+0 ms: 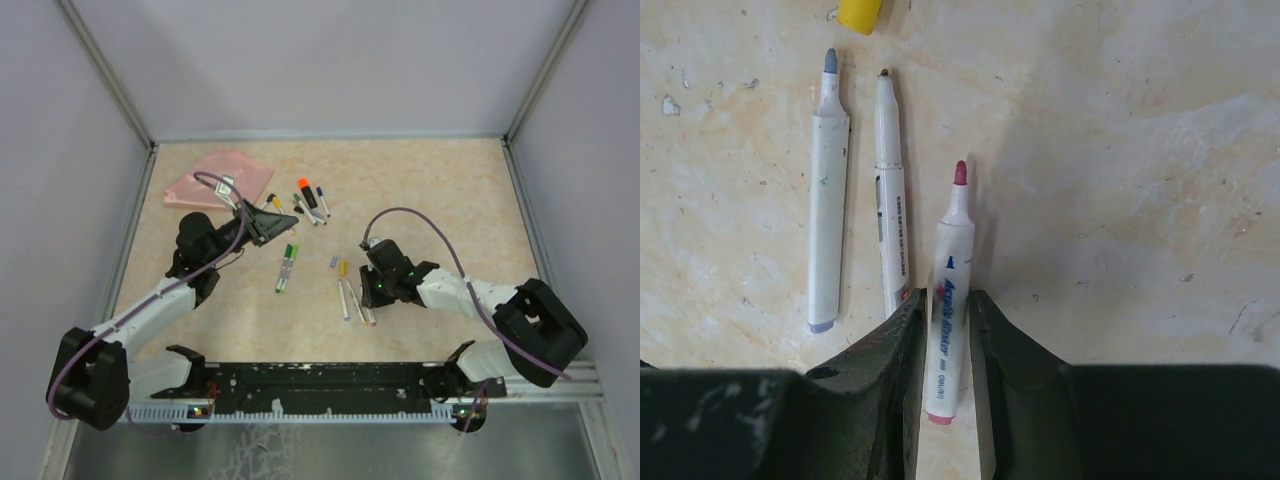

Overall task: Open the pen caps
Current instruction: Place the pen at the center of the board.

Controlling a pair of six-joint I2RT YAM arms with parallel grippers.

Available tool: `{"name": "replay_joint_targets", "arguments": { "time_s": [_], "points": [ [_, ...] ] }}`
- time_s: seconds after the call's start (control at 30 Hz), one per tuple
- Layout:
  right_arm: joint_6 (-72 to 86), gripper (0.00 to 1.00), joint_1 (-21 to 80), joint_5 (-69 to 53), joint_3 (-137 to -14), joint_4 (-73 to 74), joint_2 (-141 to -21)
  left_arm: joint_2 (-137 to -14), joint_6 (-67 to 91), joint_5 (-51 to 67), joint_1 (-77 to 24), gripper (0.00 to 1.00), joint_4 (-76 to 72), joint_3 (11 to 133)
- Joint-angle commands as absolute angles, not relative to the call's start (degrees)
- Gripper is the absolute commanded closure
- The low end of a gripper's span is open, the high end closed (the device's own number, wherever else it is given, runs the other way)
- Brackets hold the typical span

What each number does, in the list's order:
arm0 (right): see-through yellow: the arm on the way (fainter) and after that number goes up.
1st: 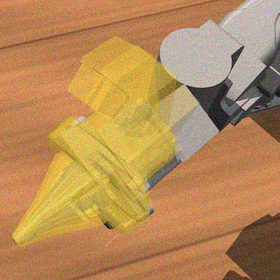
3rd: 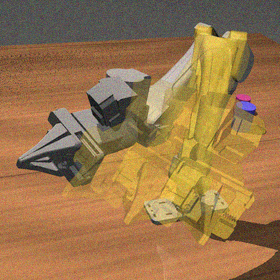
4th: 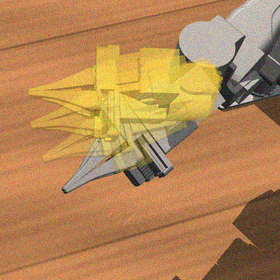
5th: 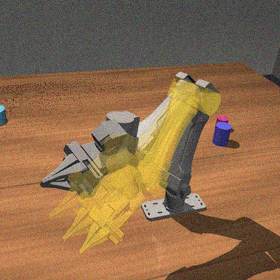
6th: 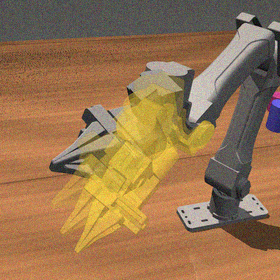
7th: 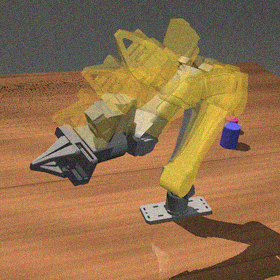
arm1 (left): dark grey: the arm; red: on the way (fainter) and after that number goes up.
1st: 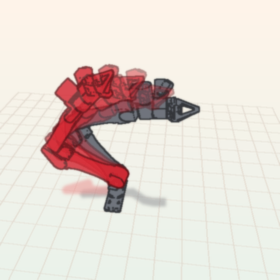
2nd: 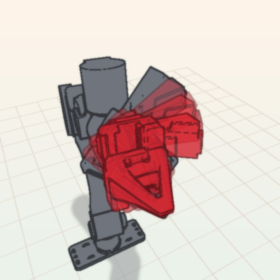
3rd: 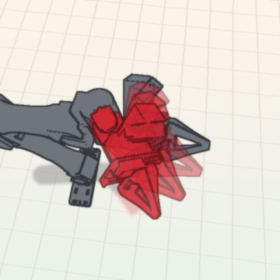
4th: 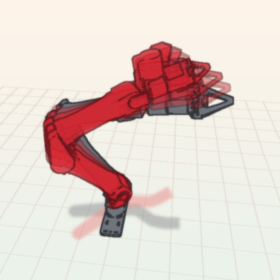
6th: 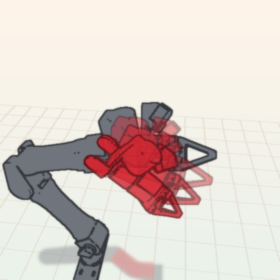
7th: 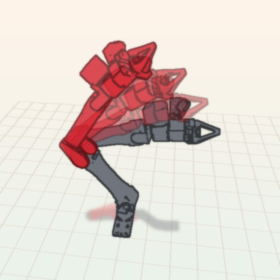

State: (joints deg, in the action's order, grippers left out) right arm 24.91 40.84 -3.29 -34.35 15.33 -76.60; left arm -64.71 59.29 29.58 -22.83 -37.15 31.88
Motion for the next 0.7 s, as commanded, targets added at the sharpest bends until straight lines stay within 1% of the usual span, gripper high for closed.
{"name": "replay_joint_targets", "arguments": {
  "time_s": [0.0,0.27,0.67],
  "points": [
    [23.4,0.75,41.4,-3.5,-37.2,13.5,-77.6,-65.2,59.7,30.8,-22.9,1.00,-37.6,31.9],
    [23.5,0.72,41.4,-3.4,-37.5,13.9,-76.9,-65.8,59.7,31.8,-22.9,1.00,-37.4,32.2],
    [24.1,0.68,41.4,-3.2,-38.6,14.5,-72.2,-67.6,60.5,33.0,-23.9,1.00,-37.9,32.6]
  ]
}}
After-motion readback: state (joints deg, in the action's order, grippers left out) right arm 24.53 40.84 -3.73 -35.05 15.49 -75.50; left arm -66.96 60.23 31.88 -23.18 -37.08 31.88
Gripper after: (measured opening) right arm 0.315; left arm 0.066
